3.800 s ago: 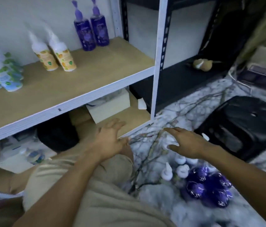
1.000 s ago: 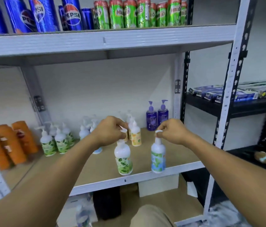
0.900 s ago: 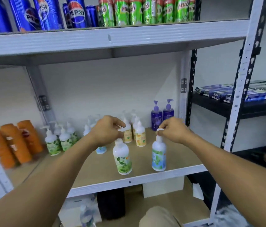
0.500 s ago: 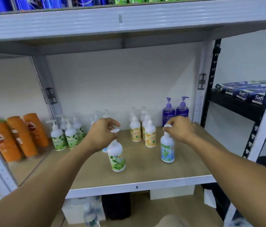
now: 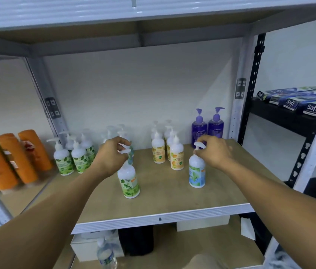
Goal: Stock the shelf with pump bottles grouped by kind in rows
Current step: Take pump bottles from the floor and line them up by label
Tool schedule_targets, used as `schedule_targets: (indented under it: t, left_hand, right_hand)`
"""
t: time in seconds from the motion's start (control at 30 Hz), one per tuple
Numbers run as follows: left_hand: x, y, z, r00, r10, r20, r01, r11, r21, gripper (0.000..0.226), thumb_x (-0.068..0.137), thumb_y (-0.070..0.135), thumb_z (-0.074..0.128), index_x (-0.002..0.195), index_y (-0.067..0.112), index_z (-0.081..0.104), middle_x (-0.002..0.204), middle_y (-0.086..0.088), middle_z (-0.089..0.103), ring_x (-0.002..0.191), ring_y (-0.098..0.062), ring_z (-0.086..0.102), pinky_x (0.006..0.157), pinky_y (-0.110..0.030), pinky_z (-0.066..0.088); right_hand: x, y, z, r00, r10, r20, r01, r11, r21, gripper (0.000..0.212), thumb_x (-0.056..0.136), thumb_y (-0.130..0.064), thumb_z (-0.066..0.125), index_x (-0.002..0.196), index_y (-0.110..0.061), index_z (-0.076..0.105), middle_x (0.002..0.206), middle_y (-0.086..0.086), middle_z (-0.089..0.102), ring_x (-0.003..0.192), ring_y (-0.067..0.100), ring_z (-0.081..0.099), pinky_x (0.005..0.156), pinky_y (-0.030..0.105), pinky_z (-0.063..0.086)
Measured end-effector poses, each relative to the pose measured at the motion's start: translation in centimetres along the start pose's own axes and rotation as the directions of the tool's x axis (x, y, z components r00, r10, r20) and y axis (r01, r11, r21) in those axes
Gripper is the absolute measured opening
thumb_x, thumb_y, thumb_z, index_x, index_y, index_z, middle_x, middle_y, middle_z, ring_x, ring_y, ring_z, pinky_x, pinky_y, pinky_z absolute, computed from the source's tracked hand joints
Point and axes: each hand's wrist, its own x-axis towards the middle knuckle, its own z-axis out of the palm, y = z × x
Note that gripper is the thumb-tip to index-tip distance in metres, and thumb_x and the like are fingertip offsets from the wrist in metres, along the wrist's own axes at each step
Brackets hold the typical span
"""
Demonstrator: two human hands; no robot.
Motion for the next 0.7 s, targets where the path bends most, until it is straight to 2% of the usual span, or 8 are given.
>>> schedule_targets:
  t: [0.07,0.13,0.23,0.33,0.4,0.47,0.57,0.7]
  left_hand:
    - [0.2,-0.3,0.1,1.000,0.000,-0.012,0.000,1.000,-0.008,0.031,0.087,0.006,0.062,0.110,0.025,0.065,0.095,0.000,0.064,0.078,-0.014,0.059,0.056,-0.023,0.041]
    - [0.4,-0.6,0.2,1.000,0.005,-0.013,-0.005,1.000,-0.012,0.030,0.087,0.007,0.063,0.112,0.025,0.065,0.096,0.001,0.065,0.082,-0.016,0.060,0.058,-0.022,0.042]
    - [0.5,-1.0,0.5,1.000,0.018,-0.007,-0.018,0.999,-0.038,0.030,0.089,0.009,0.063,0.114,0.024,0.064,0.096,0.007,0.065,0.092,-0.017,0.062,0.064,-0.021,0.043]
    - [0.0,-1.4,0.9,0.999,0.033,-0.024,-0.035,0.996,-0.082,0.035,0.090,0.006,0.061,0.119,0.024,0.062,0.102,0.010,0.066,0.087,-0.007,0.063,0.065,-0.017,0.044]
    - [-0.8,-1.8,1.0,0.997,0.057,-0.051,-0.063,0.990,-0.125,0.040,0.090,0.005,0.062,0.123,0.028,0.057,0.105,0.014,0.065,0.082,0.001,0.063,0.065,-0.010,0.044]
    - [-1.6,-3.0,1.1,0.995,0.063,-0.082,-0.075,0.985,-0.156,0.045,0.090,0.009,0.066,0.127,0.030,0.054,0.110,0.017,0.064,0.085,0.005,0.062,0.068,-0.009,0.045]
    - [-3.3,-6.4,1.6,0.996,-0.017,-0.085,0.004,0.988,-0.153,0.044,0.090,0.015,0.067,0.130,0.028,0.055,0.120,0.011,0.064,0.095,0.001,0.062,0.075,-0.012,0.045]
    - [-5.6,-12.8,2.3,0.982,-0.189,-0.025,0.190,0.975,0.118,0.053,0.089,0.023,0.065,0.141,0.025,0.052,0.142,0.002,0.055,0.127,-0.021,0.052,0.103,-0.036,0.043]
  right_hand:
    - [-0.1,-0.1,-0.2,0.999,-0.049,-0.016,0.047,0.993,-0.113,0.033,0.086,-0.037,0.067,0.119,-0.035,0.064,0.108,-0.002,0.059,0.111,0.027,0.057,0.095,0.042,0.041]
    - [-0.1,-0.4,-0.3,0.993,-0.115,-0.027,0.105,0.964,-0.244,0.053,0.088,-0.043,0.067,0.139,-0.035,0.053,0.129,0.002,0.053,0.123,0.028,0.048,0.101,0.046,0.037]
    - [-0.4,-1.7,0.0,0.960,-0.275,-0.050,0.246,0.916,-0.316,0.061,0.088,-0.043,0.066,0.145,-0.033,0.046,0.138,0.003,0.049,0.127,0.028,0.042,0.106,0.047,0.033]
    - [-1.3,-3.4,1.1,0.901,-0.433,-0.024,0.410,0.869,-0.277,0.058,0.086,-0.037,0.069,0.141,-0.031,0.052,0.133,0.001,0.053,0.124,0.026,0.045,0.105,0.042,0.031]
    - [-1.8,-4.6,2.4,0.877,-0.479,0.039,0.474,0.848,-0.236,0.057,0.085,-0.040,0.070,0.139,-0.031,0.055,0.132,0.000,0.055,0.126,0.025,0.046,0.104,0.041,0.033]
    - [-2.3,-5.6,4.2,0.867,-0.487,0.106,0.498,0.843,-0.203,0.057,0.085,-0.042,0.069,0.139,-0.030,0.054,0.133,0.000,0.056,0.127,0.025,0.047,0.104,0.040,0.036]
    - [-3.0,-6.4,7.4,0.864,-0.458,0.210,0.487,0.866,-0.116,0.063,0.088,-0.045,0.068,0.144,-0.028,0.049,0.143,0.001,0.051,0.132,0.026,0.045,0.106,0.041,0.038]
    - [-3.8,-7.2,11.8,0.853,-0.394,0.341,0.422,0.907,-0.008,0.069,0.090,-0.050,0.066,0.151,-0.028,0.039,0.154,0.002,0.041,0.140,0.026,0.040,0.112,0.044,0.037]
